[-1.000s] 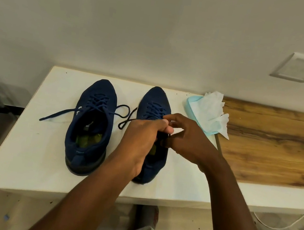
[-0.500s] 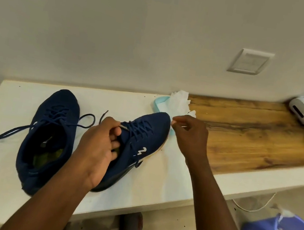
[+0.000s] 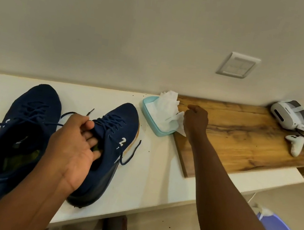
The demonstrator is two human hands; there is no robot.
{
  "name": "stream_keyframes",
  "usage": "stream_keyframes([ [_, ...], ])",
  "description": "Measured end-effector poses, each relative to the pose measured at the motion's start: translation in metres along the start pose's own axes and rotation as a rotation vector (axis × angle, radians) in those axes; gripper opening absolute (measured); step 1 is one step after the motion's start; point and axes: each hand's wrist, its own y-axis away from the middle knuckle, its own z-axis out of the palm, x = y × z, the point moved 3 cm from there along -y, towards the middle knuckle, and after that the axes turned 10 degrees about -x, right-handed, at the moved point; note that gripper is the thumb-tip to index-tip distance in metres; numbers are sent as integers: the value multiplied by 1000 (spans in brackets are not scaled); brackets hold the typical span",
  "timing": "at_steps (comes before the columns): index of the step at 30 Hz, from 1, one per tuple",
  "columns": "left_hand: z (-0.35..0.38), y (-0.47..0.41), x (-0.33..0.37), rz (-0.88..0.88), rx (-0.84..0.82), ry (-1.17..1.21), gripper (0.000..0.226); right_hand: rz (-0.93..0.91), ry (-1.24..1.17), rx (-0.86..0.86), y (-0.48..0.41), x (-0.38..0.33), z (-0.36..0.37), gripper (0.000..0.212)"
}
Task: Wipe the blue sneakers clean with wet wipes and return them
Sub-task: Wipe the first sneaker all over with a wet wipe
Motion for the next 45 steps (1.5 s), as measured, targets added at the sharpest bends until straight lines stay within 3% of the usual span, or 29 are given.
stream_keyframes([
  [6, 2, 2, -2, -37, -6, 12, 30, 38, 92, -281, -16, 18, 1, 40],
  [10, 3, 3, -2, -44, -13, -7, 31, 19, 117, -257, -10, 22, -7, 8],
  [11, 3, 2, -3, -46, -14, -8, 31, 10, 85, -235, -5, 21, -10, 9],
  [13, 3, 2, -2, -53, -14, -6, 31, -16, 2, -176, 4, 17, -16, 19],
  [18, 2, 2, -1, -64, -13, -2, 31, 1, -399, -38, 44, -12, -30, 10],
  [23, -2, 0, 5, -87, -30, -3, 30, 165, -927, -198, 76, -26, -24, 47],
  [28, -9, 0, 17, -127, -56, -39, 29, 116, -997, -372, 116, -43, -2, 60],
  [30, -11, 1, 21, -137, -46, -43, 28, 89, -1007, -428, 131, -49, 8, 56],
  [32, -13, 1, 23, -144, -28, -46, 28, 16, -898, -313, 145, -59, 13, 37],
  [35, -12, -2, 25, -137, -17, -71, 27, -208, -501, -54, 172, -74, 21, 12],
  [38, -16, -1, 30, -90, -31, -157, 21, -291, -227, -257, 205, -69, 59, 12],
  [41, -18, 0, 30, -3, -37, -394, 51, -353, 14, -487, 226, -51, 94, 36],
  [45, -19, 4, 25, 150, -38, -758, 70, -410, 106, -481, 237, -39, 112, 49],
])
